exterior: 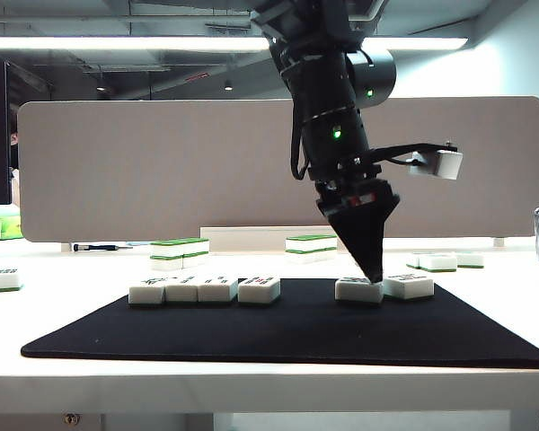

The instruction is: Align six mahjong tiles in a row on the table.

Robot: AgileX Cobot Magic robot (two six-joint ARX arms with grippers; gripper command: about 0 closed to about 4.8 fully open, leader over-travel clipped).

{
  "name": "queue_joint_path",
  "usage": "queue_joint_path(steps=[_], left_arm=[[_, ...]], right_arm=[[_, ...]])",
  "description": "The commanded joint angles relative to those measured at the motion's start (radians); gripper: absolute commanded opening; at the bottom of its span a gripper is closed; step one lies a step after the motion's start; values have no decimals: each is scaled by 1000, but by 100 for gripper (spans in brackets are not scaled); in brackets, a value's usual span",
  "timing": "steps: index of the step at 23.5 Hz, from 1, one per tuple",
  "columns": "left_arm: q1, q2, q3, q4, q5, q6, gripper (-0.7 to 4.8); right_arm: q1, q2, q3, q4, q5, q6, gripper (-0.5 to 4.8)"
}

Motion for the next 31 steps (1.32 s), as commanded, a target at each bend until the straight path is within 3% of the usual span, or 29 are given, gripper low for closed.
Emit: queue_joint_path(steps=[1,5,8,10,12,15,18,22,28,31], left_arm=[[11,18,2,20,8,26,341],[17,45,2,19,9,25,318],[16,45,3,23,12,16,204],[16,45,3,23,12,-20,178],[16,45,3,17,6,-111,178],[16,32,3,-37,-62,-359,178],[16,21,4,-91,-134,-535,178],[18,18,4,-150,-193,-869,178],[18,18,4,-172,-195,-1130,178],[18,18,4,-164,-195,-1164,181]], right_arm=[[1,-12,3,12,2,-2,-1],[1,-12,3,12,2,-2,-1],[1,-12,3,12,2,-2,-1],[1,-12,3,12,2,-2,-1],[1,-12,3,12,2,-2,-1],[1,-12,3,13,2,-2,-1],[1,-12,3,13,2,-2,-1],[1,-12,3,13,2,-2,-1],[1,-12,3,13,2,-2,-1],[1,-12,3,13,2,-2,-1]])
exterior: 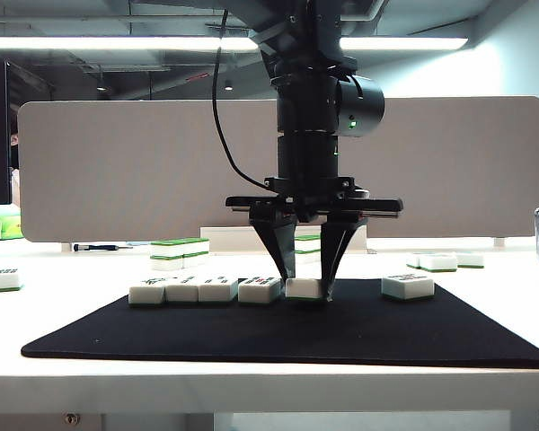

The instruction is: Align six mahjong tiles in a row on the table.

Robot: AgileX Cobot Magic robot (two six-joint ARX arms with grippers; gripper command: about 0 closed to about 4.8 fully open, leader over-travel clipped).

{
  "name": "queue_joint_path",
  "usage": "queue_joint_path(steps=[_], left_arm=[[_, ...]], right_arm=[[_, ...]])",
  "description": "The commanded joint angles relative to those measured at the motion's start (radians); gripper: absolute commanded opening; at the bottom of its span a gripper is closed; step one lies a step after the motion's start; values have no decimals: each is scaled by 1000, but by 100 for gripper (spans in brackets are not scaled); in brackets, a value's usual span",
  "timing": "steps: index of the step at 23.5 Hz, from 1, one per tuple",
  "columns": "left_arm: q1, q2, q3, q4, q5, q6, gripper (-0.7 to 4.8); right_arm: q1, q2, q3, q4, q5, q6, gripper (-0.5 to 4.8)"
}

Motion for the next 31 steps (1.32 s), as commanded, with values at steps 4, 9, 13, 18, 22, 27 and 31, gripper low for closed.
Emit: queue_joint_path(steps=[4,9,13,18,22,27,31], left_arm=[[2,-8,4,12,-6,-27,322],[2,-64,6,108,-8,81,322],[-39,-72,4,254,68,288,321],[-74,-38,4,375,62,351,318],[-77,-10,4,389,60,353,318],[-79,23,4,423,60,399,317],[-79,37,4,435,60,399,287]], right_arm=[[1,-12,3,12,2,-2,-1],[1,-12,3,12,2,-2,-1],[1,-12,3,13,2,-2,-1],[1,-12,3,12,1,-2,-1],[1,-12,3,13,1,-2,-1],[2,-12,3,13,1,-2,-1],[2,-12,3,12,1,-2,-1]])
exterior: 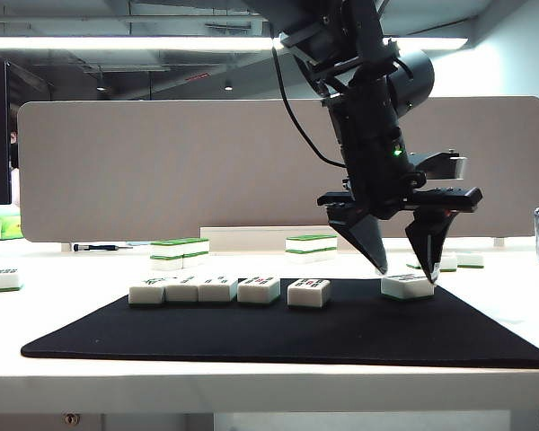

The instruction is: Align six mahjong tiles in a row on the table.

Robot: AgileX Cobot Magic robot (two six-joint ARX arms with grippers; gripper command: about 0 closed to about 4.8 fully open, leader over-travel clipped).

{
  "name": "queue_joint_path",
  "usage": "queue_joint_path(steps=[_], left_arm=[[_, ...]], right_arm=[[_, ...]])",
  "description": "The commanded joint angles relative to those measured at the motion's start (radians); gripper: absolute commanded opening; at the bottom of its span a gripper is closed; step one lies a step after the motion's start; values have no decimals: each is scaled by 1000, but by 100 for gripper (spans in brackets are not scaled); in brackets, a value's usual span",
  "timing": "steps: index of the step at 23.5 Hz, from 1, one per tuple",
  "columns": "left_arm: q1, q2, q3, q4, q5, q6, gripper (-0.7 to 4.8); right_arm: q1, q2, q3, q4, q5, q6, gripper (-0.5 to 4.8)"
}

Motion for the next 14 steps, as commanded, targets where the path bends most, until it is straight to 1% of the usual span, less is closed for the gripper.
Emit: queue_joint_path(steps=[1,5,6,7,9,11,14], left_arm=[[-4,15,3,21,-3,4,272],[-4,25,3,19,-3,4,263],[-4,26,3,19,-3,4,251],[-4,26,3,19,-3,4,222],[-4,26,3,18,-3,4,182],[-4,25,3,16,-3,3,181],[-4,17,11,-31,-3,-4,181]], right_arm=[[1,-12,3,12,1,-2,-1],[1,-12,3,13,1,-2,-1],[1,-12,3,13,1,-2,-1],[1,-12,3,13,1,-2,-1],[1,-12,3,13,1,-2,-1],[1,-12,3,13,2,-2,-1],[1,-12,3,12,1,-2,-1]])
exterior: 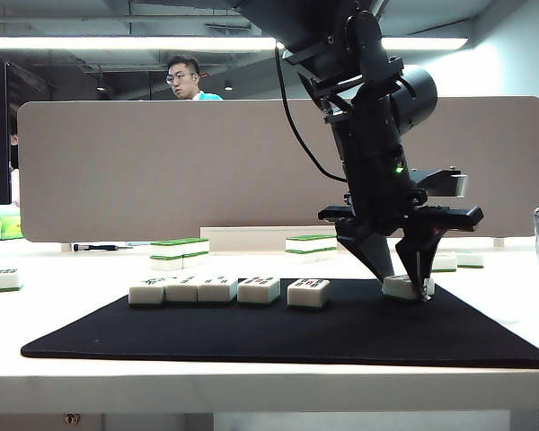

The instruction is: Align six mahjong tiles in a row on the table.

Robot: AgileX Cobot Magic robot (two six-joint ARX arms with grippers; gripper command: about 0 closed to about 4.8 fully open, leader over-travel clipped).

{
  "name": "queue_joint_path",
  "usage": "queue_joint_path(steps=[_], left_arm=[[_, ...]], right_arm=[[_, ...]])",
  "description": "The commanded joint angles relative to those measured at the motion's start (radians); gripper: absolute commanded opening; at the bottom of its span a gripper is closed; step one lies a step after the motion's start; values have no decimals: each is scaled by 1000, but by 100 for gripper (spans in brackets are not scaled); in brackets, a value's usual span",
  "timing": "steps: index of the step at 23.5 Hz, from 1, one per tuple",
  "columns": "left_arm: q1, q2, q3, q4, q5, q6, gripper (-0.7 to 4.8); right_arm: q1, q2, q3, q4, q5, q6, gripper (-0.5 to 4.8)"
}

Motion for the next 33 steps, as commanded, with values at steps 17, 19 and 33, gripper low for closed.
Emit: queue_joint_path(steps=[17,19,33], left_arm=[[6,-84,2,-357,-10,-278,181],[8,-65,2,-358,-10,-313,181],[5,-128,3,-375,56,-314,245]], right_arm=[[1,-12,3,12,1,-2,-1],[2,-12,3,12,1,-2,-1],[2,-12,3,13,2,-2,-1]])
